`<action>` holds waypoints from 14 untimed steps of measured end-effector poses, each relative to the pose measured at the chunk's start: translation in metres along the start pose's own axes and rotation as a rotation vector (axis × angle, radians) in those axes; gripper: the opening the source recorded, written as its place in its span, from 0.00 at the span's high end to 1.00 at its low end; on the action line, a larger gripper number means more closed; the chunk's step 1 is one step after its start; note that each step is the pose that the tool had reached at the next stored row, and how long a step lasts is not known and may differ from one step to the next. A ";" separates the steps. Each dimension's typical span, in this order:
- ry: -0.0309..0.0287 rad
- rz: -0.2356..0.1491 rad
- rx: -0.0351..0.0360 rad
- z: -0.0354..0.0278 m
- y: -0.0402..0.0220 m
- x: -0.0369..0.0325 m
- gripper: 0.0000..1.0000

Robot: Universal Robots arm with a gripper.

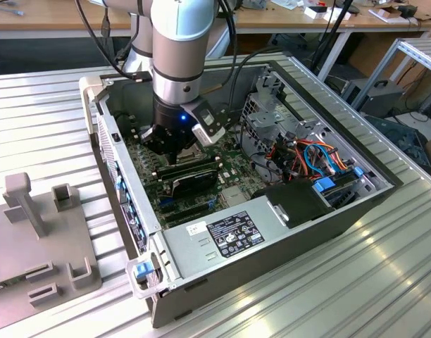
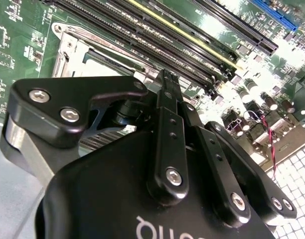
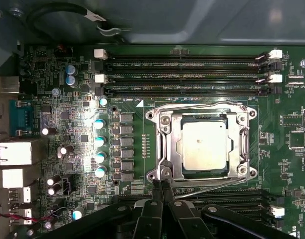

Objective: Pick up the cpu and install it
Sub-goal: 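Install the second cpu locking lever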

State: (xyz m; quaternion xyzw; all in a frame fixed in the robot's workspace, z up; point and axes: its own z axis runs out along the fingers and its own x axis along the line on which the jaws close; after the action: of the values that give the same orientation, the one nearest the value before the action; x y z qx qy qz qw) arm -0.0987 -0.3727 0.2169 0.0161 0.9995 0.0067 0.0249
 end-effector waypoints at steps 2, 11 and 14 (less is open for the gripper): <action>0.0000 0.000 0.0002 0.0000 0.0000 0.0003 0.89; -0.0012 0.000 -0.0012 0.0036 0.0016 0.0016 0.89; -0.0011 0.000 -0.0016 0.0038 0.0042 0.0017 0.89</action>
State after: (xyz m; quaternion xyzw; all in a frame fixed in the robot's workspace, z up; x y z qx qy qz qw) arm -0.1000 -0.3684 0.2131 0.0161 0.9995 0.0075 0.0254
